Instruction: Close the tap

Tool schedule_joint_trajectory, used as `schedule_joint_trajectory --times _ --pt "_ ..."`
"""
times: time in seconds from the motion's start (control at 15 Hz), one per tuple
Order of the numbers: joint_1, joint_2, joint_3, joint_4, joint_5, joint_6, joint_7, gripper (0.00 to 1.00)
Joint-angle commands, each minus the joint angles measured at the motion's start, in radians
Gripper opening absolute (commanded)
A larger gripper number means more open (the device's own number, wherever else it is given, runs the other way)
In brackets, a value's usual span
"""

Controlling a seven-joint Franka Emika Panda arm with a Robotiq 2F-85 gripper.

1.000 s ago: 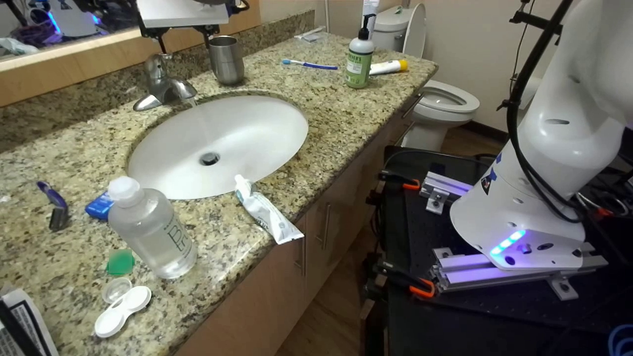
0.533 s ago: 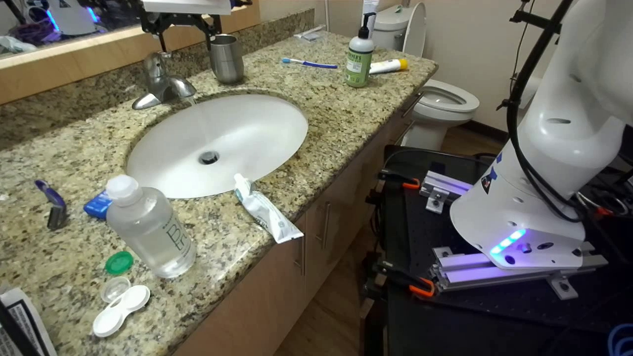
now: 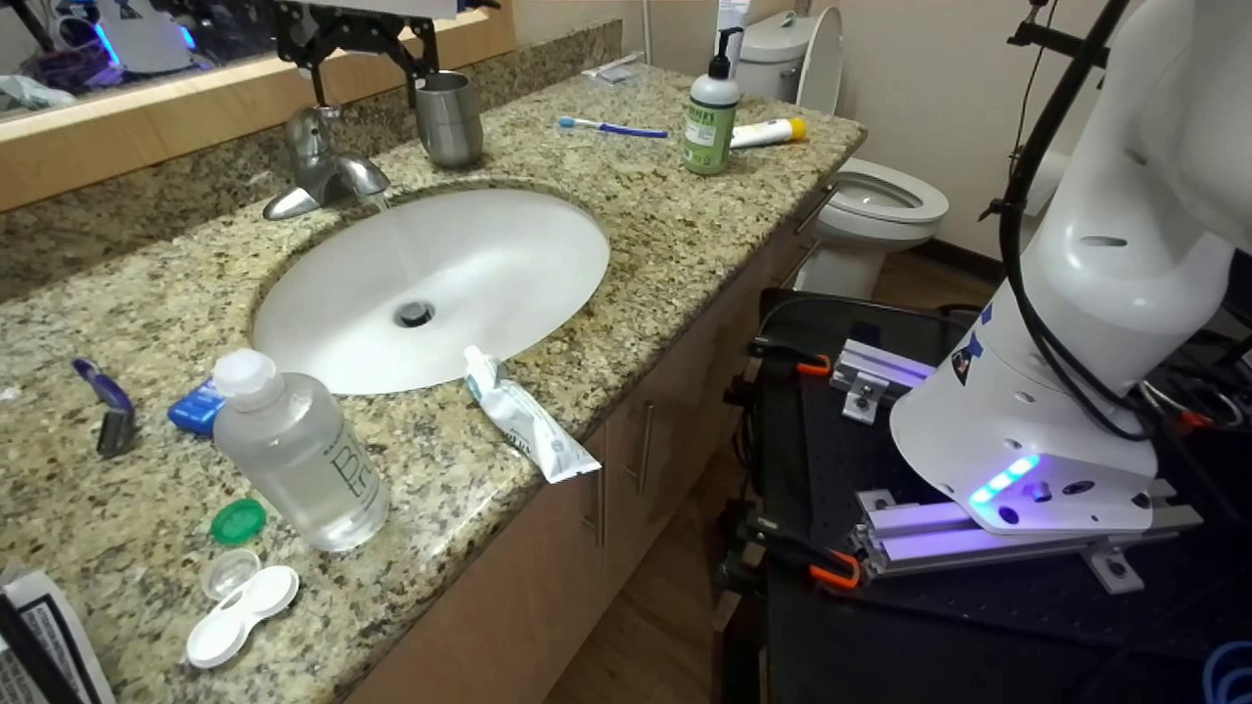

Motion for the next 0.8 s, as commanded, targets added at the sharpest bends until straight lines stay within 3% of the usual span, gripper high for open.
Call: schedule_joint_trajectory --times 0.0,0.27,0.73 --pt "0.029 0.003 -0.034 0.008 0.032 -0.017 -0.019 1.0" --pt "0.037 0.003 -0.044 0.011 0.029 -0.019 -0.017 1.0" --pt "0.008 0.067 -0.027 0.067 0.145 -0.144 -0.037 1.0"
